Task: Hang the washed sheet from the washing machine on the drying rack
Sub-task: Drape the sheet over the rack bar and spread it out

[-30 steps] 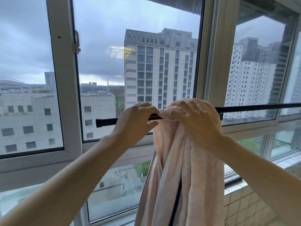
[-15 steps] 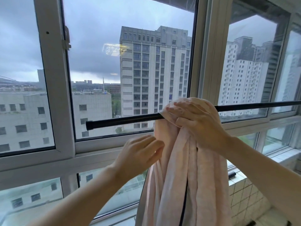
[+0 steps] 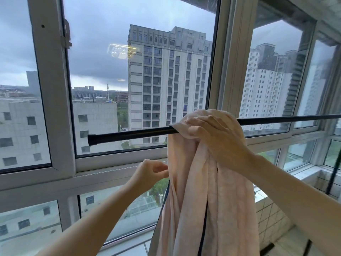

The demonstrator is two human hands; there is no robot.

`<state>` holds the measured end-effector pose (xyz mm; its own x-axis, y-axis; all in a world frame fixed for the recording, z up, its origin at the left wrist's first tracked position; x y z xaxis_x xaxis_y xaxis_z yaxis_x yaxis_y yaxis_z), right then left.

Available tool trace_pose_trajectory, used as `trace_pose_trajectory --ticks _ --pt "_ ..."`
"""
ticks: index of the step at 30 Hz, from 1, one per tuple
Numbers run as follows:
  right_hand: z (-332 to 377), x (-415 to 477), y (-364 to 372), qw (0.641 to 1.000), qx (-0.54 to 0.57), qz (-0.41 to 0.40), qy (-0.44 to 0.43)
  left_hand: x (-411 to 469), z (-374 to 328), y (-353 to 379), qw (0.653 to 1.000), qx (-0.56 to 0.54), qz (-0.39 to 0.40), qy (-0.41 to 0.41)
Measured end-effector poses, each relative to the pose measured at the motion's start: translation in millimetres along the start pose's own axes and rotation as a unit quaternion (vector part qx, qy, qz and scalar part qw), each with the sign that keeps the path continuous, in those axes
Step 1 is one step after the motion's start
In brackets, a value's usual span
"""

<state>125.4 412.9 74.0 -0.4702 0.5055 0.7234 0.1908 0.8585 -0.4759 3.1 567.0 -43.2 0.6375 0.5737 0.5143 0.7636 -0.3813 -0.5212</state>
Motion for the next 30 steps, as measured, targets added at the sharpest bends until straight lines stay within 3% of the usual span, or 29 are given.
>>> trace_pose_trajectory --ticks 4,6,10,13,18,23,30 --pt "9 8 6 0.997 -0.056 0.06 0.01 2 5 0 0.997 -0.071 0.032 -0.008" --pt "17 17 4 0.994 -0.076 0.079 -0.007 3 7 -5 0.997 -0.074 0.012 -0.014" --pt "12 13 4 0.999 -0.031 0.043 0.005 8 9 -46 0.969 -0.221 -0.077 -0.083" --pt "4 -1 11 0.999 0.022 0.025 -0.016 22 0 -88 0.945 -0.302 -0.099 -0.079" --pt "17 11 -4 0.999 0.008 -0.006 -0.037 44 -38 -142 0.963 -0.256 -0.087 -0.018" --pt "18 26 -20 0.99 0.11 -0.014 0.085 53 -77 -165 0.964 -0.267 -0.006 -0.015" --pt "22 73 -6 0.959 0.045 0.078 0.268 55 -112 -185 0.98 -0.197 -0.016 0.019"
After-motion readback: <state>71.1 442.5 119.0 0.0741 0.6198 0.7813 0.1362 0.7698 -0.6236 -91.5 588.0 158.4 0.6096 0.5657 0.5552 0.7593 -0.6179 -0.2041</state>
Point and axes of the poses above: each hand's wrist, its own x-axis towards the middle knuckle, its own y-axis out of the palm, z = x × y, the point moved 5 cm from there along x, towards the middle knuckle, and after that the axes turned 2 degrees about y, right-handed, at the moved point
